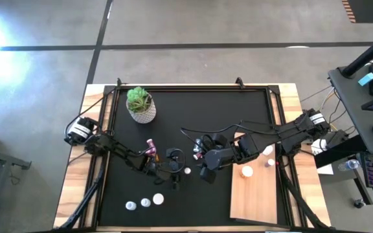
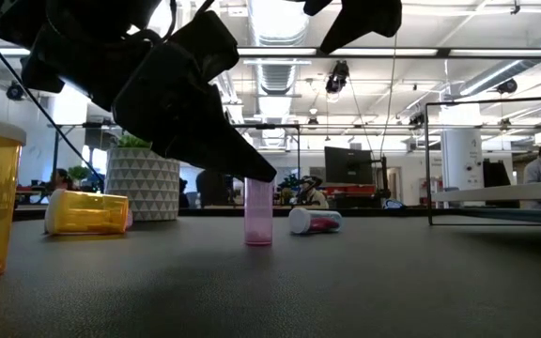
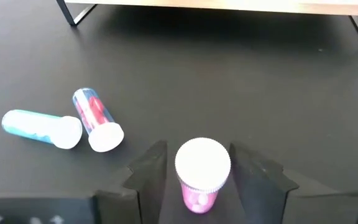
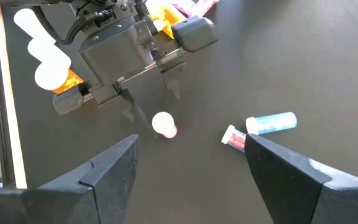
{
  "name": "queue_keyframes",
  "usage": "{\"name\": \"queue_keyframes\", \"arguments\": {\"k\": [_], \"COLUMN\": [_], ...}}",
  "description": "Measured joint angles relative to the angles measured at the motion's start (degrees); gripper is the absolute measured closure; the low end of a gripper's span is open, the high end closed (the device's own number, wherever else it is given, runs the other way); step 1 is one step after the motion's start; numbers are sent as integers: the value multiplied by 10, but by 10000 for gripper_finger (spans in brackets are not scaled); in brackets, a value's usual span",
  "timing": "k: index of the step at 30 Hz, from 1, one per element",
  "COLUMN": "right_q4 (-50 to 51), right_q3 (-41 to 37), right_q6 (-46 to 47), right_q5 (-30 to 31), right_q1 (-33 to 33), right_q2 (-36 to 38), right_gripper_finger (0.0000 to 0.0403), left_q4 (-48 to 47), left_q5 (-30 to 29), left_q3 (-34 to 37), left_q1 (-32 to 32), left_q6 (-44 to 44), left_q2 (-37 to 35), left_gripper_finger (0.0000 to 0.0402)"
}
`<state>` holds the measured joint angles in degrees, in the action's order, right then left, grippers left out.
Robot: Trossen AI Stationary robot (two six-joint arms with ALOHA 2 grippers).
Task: Pick and place medicine bottles onto shelf by color
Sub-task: Put the bottom right pink table bottle on the shelf
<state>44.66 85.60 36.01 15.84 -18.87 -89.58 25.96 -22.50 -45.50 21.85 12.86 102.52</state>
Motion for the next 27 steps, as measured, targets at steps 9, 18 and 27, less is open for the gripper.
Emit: {"name": "queue_keyframes", "arguments": {"k": [9,18,27], "right_q4": [0,-32,-82], "right_q3": [0,0,0], "right_q6": [10,19,-35], "right_q5": [0,0,1], "right_q1": [0,1,0], "right_q2": [0,-37,-120], "right_gripper_finger": [122,122,122], "left_q4": [-12,-285,-385], "left_q5": [-2,12,42], "left_q3": [-9,-8,11], "left_q1": [0,4,24], "left_q6": [0,108,183], "left_q2": [-57,-250,-395], "left_gripper_finger": [217,217,217]}}
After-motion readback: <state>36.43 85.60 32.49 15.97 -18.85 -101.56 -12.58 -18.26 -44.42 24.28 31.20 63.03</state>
